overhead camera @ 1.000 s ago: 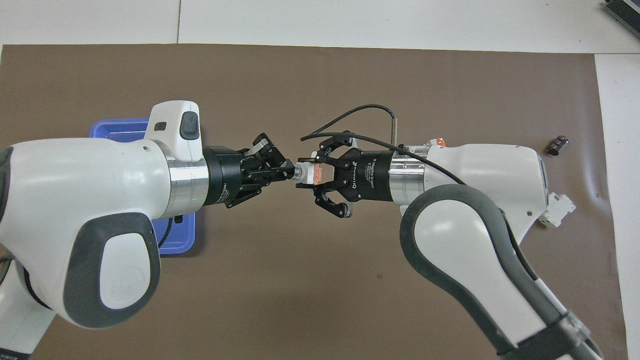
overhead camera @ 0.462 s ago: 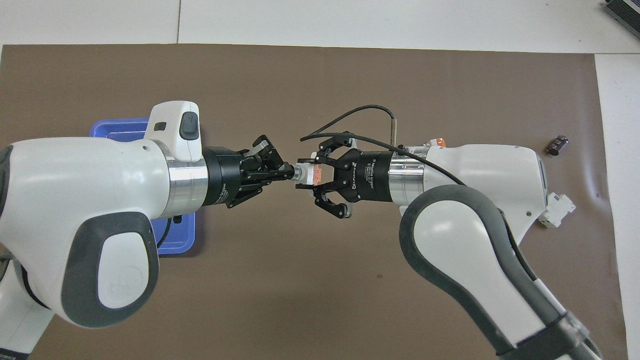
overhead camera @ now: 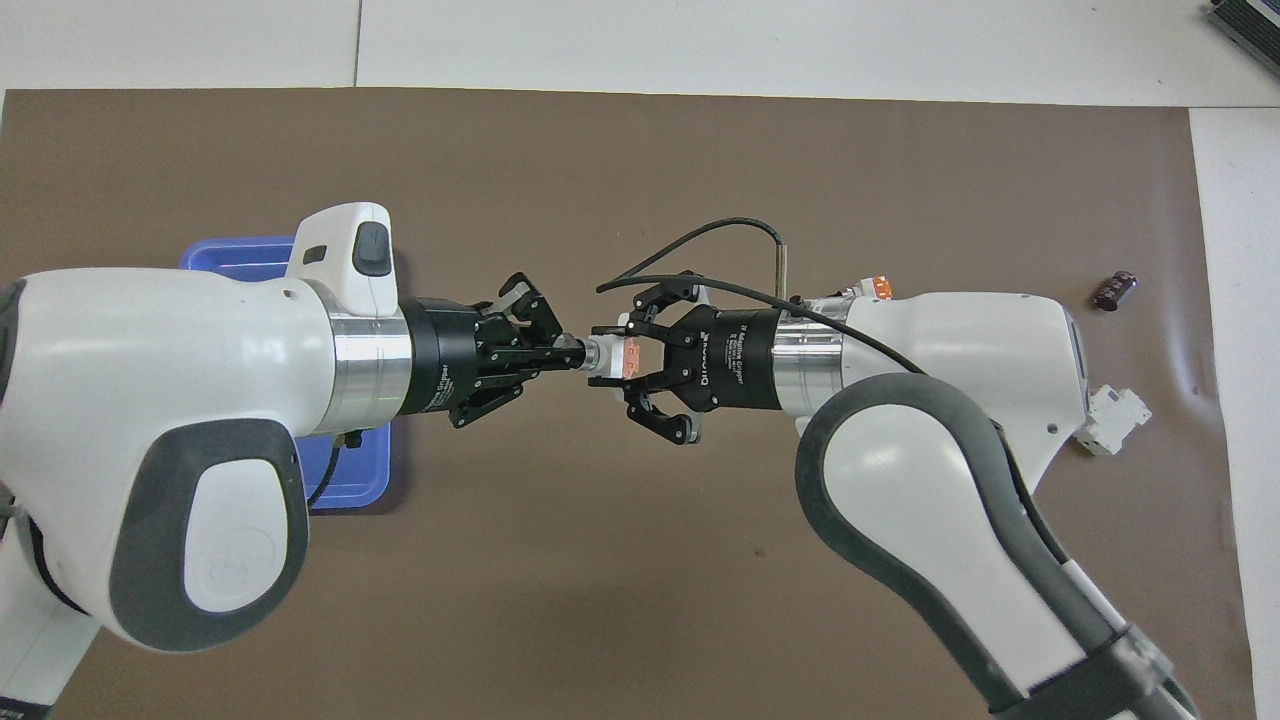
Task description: Turn and place switch with both arms
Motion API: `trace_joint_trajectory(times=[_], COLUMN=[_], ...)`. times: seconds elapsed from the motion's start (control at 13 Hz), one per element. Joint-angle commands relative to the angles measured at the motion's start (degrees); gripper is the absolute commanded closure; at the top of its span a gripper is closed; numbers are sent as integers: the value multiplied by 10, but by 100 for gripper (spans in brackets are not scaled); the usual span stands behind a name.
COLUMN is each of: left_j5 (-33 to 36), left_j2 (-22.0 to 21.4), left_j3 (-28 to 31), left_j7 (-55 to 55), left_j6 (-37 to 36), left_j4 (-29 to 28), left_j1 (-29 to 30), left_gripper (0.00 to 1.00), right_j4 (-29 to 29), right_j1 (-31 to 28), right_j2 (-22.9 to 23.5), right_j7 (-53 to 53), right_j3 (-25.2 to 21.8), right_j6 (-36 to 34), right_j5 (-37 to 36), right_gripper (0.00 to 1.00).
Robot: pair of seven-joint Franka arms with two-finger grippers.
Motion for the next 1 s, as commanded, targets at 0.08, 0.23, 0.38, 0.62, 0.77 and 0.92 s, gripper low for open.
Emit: trace_joint_trajectory(times=[0.08, 0.23, 0.38, 0.62, 0.77, 0.92], left_j5=[-9, -6, -4, 1, 17, 39], left_j2=[-7, -6, -5, -4, -5, -4], left_j3=[1, 1, 1, 3, 3, 3], left_j7=[-153, -227, -314, -436, -505, -602], left_j6=[-26, -23, 4, 15, 14, 13], left_j4=[-5, -5, -5, -5, -6, -6], left_j1=[-9, -8, -6, -1, -1, 5], left_gripper=[100, 100, 100, 100, 100, 100], right_j4=[5, 5, 5, 5, 5, 5], right_j1=[-5, -5, -5, -5, -5, -5], right_j2=[-5, -5, -5, -5, -5, -5], right_j7=[-1, -1, -1, -1, 0, 0], right_j3=[2, 2, 2, 2, 2, 2], right_j6=[11, 11, 11, 10, 10, 10], right_j5=[14, 14, 14, 14, 14, 14], right_gripper=[100, 100, 100, 100, 100, 100])
